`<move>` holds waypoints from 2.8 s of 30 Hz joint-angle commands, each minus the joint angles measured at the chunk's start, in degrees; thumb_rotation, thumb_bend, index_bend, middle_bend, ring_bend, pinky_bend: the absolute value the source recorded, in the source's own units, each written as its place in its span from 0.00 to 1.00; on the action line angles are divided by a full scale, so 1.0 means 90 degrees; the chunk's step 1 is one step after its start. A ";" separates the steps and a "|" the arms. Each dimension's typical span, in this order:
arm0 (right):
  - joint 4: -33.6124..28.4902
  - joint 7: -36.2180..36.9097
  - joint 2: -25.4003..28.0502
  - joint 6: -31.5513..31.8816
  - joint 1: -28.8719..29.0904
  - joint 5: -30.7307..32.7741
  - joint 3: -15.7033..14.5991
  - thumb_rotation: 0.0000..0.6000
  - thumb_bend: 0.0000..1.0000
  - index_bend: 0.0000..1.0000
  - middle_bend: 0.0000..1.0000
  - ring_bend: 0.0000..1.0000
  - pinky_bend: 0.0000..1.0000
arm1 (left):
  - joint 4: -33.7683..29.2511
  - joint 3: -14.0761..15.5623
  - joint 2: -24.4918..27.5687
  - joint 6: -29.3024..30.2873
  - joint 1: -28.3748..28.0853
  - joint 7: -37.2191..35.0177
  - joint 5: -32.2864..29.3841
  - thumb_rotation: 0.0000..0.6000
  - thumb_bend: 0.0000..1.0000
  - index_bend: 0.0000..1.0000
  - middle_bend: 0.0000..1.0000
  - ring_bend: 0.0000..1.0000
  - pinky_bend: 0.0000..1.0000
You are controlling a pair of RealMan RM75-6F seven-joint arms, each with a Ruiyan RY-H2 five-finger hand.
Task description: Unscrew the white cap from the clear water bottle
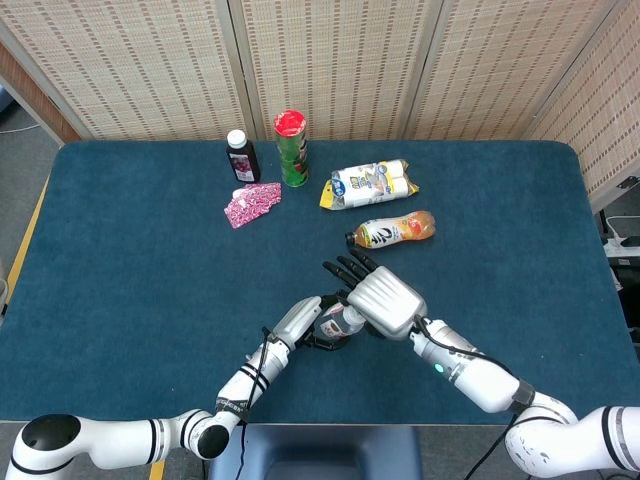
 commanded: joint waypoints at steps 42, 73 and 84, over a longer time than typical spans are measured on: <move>0.0050 0.0786 0.0491 -0.0088 -0.0549 -0.1390 -0.0199 1.00 0.18 0.00 0.00 0.00 0.00 | 0.0054 0.0005 0.0085 -0.0100 -0.0040 -0.0170 0.0093 1.00 0.35 0.42 0.51 0.27 0.27; 0.0092 0.0181 0.0006 -0.0012 -0.0564 -0.0990 0.0135 1.00 0.18 0.42 0.00 0.00 0.00 | -0.0011 -0.0011 0.0005 -0.0106 -0.0113 0.0047 -0.0057 1.00 0.35 0.42 0.51 0.27 0.28; 0.0014 -0.0045 -0.0075 0.0054 -0.0563 -0.0974 0.0130 1.00 0.18 0.45 0.00 0.00 0.00 | -0.0021 -0.0031 0.0026 -0.0096 -0.0114 0.0071 -0.0093 1.00 0.35 0.42 0.51 0.27 0.28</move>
